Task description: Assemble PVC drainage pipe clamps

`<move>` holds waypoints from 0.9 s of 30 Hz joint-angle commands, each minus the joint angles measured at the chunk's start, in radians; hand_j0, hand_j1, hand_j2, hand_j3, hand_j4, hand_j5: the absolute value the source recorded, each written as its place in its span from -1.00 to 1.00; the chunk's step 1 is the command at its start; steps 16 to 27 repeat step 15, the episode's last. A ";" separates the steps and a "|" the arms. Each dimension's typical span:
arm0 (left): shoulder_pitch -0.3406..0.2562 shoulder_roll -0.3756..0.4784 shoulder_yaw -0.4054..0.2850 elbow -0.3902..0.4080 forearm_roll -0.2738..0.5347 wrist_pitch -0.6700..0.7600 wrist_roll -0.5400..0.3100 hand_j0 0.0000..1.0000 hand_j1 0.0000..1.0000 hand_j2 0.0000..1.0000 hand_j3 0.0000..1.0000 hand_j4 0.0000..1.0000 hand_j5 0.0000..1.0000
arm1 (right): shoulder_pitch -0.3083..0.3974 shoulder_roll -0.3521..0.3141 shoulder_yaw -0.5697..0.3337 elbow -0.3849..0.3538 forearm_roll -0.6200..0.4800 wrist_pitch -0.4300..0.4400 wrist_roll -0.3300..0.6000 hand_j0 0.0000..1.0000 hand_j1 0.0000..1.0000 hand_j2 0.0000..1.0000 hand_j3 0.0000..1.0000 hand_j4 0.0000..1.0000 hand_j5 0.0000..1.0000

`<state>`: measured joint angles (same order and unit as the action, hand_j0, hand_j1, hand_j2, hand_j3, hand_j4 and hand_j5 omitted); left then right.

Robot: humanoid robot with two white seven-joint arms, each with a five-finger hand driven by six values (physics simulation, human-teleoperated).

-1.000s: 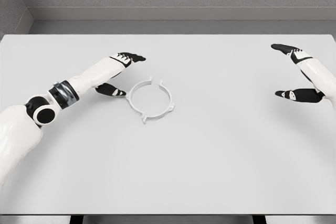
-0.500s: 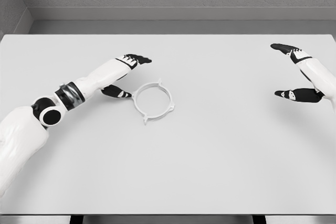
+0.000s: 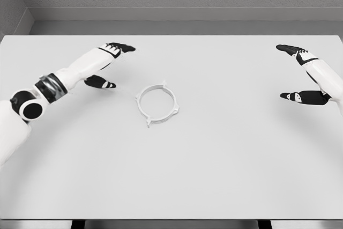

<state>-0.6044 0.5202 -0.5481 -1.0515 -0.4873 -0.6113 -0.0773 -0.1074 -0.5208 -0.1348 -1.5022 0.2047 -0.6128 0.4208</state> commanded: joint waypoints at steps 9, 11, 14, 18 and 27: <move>0.012 0.210 0.137 0.042 0.027 0.000 0.007 1.00 1.00 1.00 1.00 1.00 1.00 | 0.000 -0.001 0.000 -0.001 -0.008 0.002 0.000 1.00 1.00 1.00 1.00 1.00 1.00; 0.012 0.211 0.139 0.044 0.030 0.000 0.007 1.00 1.00 1.00 1.00 1.00 1.00 | 0.002 -0.001 0.000 -0.001 -0.008 0.002 0.000 1.00 1.00 1.00 1.00 1.00 1.00; 0.012 0.211 0.139 0.045 0.030 0.000 0.007 1.00 1.00 1.00 1.00 1.00 1.00 | 0.002 -0.002 0.000 -0.001 -0.008 0.002 0.000 1.00 1.00 1.00 1.00 1.00 1.00; 0.012 0.211 0.139 0.044 0.030 0.000 0.007 1.00 1.00 1.00 1.00 1.00 1.00 | 0.003 -0.002 0.000 0.000 -0.008 0.002 0.000 1.00 1.00 1.00 1.00 1.00 1.00; 0.012 0.211 0.139 0.044 0.030 0.000 0.007 1.00 1.00 1.00 1.00 1.00 1.00 | 0.003 -0.002 0.000 0.000 -0.008 0.002 0.000 1.00 1.00 1.00 1.00 1.00 1.00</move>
